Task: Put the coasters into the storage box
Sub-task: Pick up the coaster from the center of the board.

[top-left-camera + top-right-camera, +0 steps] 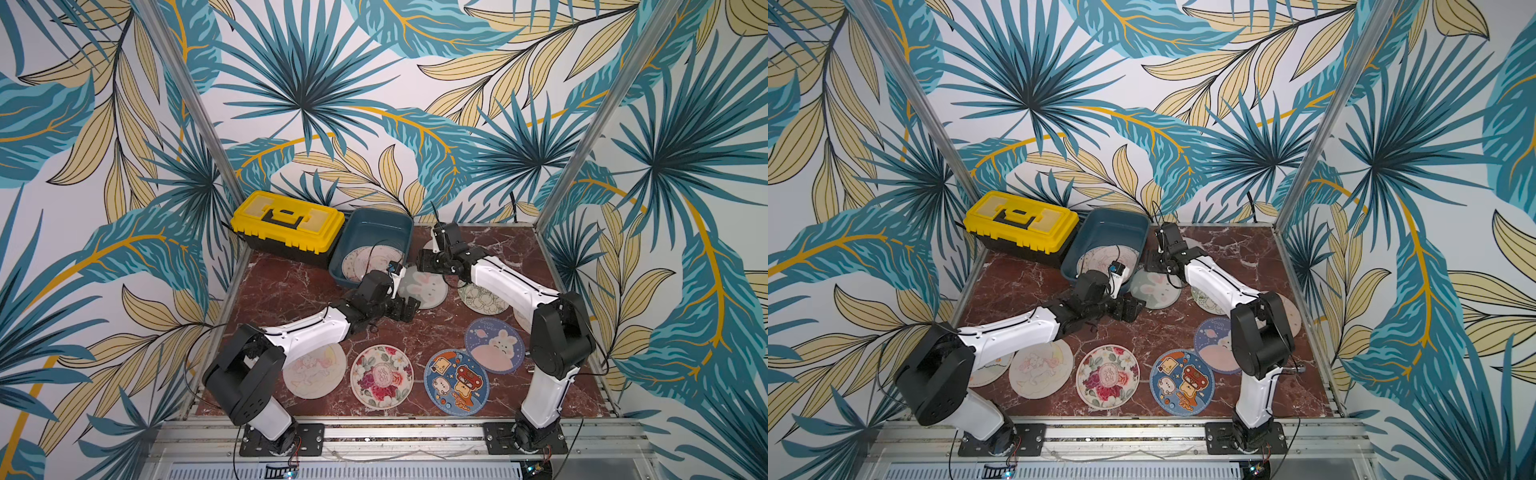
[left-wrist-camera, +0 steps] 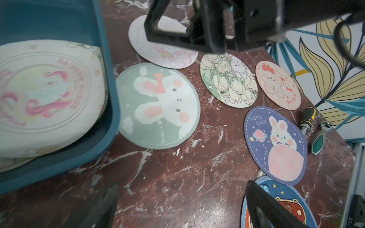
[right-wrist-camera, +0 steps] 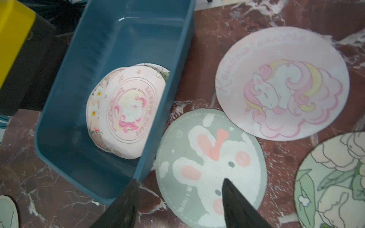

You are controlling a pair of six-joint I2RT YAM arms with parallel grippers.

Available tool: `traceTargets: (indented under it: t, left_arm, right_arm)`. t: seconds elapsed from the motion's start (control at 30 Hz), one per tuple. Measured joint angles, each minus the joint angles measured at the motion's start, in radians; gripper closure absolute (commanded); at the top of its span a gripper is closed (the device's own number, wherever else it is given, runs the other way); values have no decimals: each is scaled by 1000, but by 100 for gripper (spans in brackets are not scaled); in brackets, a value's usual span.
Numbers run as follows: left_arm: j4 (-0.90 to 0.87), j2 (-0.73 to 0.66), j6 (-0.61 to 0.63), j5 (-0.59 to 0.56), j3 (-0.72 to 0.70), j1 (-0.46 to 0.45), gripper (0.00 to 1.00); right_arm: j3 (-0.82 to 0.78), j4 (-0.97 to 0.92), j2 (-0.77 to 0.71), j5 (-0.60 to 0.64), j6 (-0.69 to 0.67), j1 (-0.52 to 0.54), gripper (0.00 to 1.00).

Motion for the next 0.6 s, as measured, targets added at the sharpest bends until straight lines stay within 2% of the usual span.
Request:
traceTargets:
  t: [0.27, 0.6]
  left_arm:
    - [-3, 178, 39, 31, 142, -55, 0]
    - [6, 402, 149, -53, 237, -109, 1]
  right_arm:
    - [-135, 7, -32, -5, 23, -86, 34]
    - [-130, -14, -16, -102, 53, -157, 36]
